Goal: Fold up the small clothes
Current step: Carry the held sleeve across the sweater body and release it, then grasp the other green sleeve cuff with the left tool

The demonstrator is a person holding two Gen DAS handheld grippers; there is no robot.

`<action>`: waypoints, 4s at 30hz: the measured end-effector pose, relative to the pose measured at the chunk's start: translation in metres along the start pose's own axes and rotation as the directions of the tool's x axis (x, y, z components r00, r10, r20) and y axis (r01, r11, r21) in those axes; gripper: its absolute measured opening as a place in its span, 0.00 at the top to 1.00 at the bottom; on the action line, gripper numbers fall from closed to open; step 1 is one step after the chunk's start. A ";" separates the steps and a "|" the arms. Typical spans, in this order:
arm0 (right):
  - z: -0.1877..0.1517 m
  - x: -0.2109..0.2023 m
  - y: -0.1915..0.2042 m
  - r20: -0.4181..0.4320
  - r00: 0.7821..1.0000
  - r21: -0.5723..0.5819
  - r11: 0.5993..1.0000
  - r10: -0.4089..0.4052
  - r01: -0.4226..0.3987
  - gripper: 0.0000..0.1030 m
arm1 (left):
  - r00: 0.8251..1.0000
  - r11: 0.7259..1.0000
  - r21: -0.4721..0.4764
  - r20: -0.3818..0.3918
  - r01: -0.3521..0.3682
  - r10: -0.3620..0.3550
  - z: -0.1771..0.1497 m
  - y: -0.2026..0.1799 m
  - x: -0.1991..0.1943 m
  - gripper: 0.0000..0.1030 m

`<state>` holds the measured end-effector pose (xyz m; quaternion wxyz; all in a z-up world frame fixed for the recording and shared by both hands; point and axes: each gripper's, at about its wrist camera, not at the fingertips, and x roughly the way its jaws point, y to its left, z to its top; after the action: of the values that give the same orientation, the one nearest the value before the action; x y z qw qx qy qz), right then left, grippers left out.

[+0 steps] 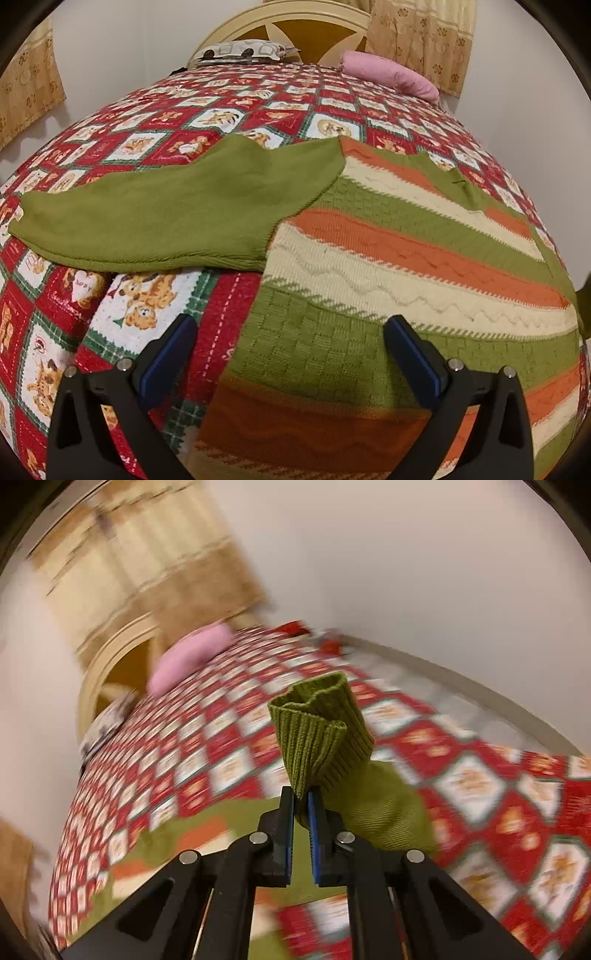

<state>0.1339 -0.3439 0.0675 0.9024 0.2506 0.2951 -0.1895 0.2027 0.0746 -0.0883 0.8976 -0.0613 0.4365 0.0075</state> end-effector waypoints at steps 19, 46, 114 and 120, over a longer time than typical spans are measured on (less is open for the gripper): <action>-0.200 0.121 0.282 -0.427 0.868 -0.319 0.856 0.254 -0.407 0.94 | 0.995 0.956 -0.292 0.082 -0.038 0.064 -0.001 0.053 -0.014 0.00; -0.244 0.155 0.313 -0.553 0.765 -0.310 0.770 0.331 -0.557 0.89 | 0.996 0.966 -0.255 0.063 -0.039 0.057 0.002 0.046 -0.008 0.00; -0.158 0.104 0.094 -0.191 0.981 -0.490 0.870 -0.042 -0.058 0.48 | 0.936 0.871 -0.423 0.125 -0.250 0.330 0.038 0.192 -0.063 0.02; -0.158 0.105 0.093 -0.191 0.981 -0.489 0.870 -0.041 -0.059 0.47 | 0.961 0.786 -0.590 0.057 -0.187 0.271 0.057 0.286 -0.033 0.42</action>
<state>0.1894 -0.2001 -0.0772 0.9039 0.0312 0.4194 -0.0783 0.2077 0.3665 -0.0566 0.8566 -0.2771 0.3542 0.2532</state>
